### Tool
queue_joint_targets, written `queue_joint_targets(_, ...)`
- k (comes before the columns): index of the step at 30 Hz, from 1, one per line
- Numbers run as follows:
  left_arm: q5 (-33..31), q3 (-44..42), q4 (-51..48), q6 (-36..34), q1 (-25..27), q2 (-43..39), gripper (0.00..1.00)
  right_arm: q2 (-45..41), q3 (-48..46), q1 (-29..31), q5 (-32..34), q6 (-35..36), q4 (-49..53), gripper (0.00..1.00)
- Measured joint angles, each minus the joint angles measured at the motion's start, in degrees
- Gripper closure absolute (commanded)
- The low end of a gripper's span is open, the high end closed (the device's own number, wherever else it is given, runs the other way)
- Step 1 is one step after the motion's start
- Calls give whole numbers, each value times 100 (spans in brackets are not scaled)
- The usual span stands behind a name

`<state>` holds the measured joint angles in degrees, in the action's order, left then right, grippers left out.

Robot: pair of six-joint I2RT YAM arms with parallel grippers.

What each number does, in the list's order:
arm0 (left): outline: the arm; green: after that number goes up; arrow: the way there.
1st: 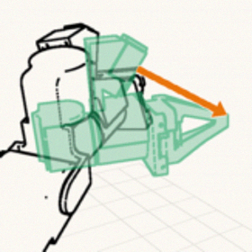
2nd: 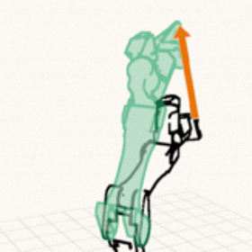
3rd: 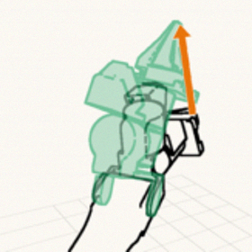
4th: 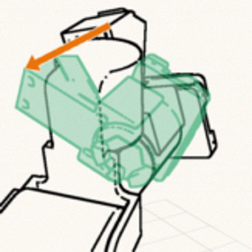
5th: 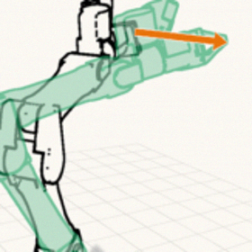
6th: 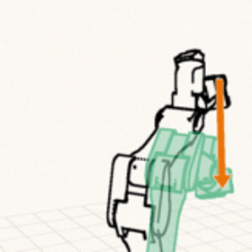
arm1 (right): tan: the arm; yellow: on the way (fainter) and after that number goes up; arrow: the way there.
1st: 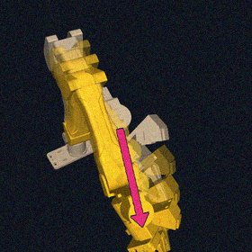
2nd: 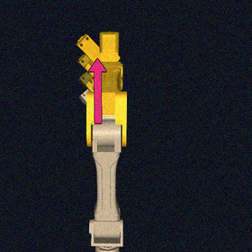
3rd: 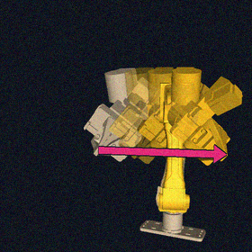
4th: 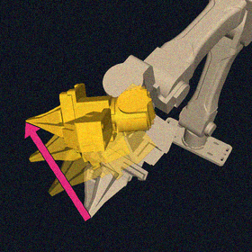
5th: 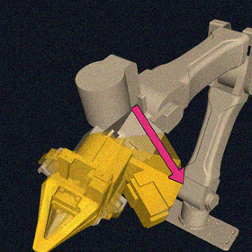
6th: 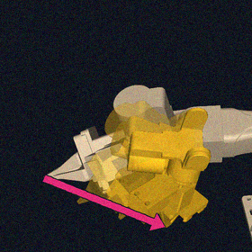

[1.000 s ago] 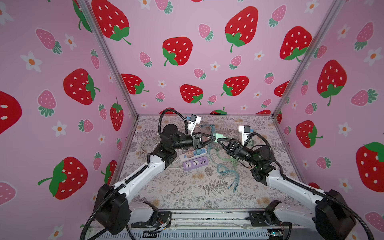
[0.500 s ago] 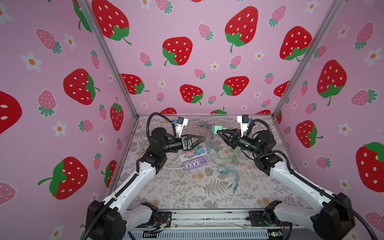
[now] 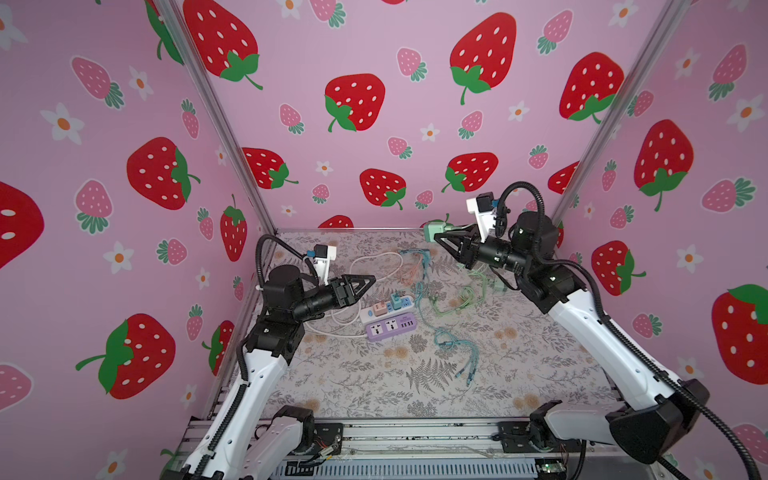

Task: Insert the plug

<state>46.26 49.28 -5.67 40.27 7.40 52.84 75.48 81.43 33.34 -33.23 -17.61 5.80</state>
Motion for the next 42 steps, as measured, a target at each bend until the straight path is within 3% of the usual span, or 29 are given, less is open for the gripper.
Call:
queue_joint_targets(10,-437,-186,-754,-129,-385,50,29,597,1051,-31,68,922,1287,100)
queue_joint_targets(30,-962,-623,-1261,-284,-463,120,29,2907,2511,-540,503,2365,1346,100)
queue_joint_targets(35,-1049,-848,-1226,-282,-468,245,29,2997,2352,-546,588,2756,1244,100)
queue_joint_targets(42,-1158,-1123,-1178,-293,-468,654,31,2955,1239,-544,564,3473,1123,100)
